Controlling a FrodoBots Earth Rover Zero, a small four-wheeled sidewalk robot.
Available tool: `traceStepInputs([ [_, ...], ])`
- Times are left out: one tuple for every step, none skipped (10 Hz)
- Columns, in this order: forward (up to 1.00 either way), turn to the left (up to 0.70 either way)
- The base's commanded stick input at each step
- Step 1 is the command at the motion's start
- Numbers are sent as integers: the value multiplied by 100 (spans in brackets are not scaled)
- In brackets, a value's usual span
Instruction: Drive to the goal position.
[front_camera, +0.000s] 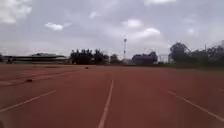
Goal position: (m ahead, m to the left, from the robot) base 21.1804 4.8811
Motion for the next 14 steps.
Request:
traceStepInputs([
  [45,0],
  [45,0],
  [45,0],
  [45,0],
  [45,0],
  [45,0],
  [45,0],
  [45,0],
  [45,0],
  [45,0],
  [45,0],
  [45,0],
  [45,0],
  [45,0],
])
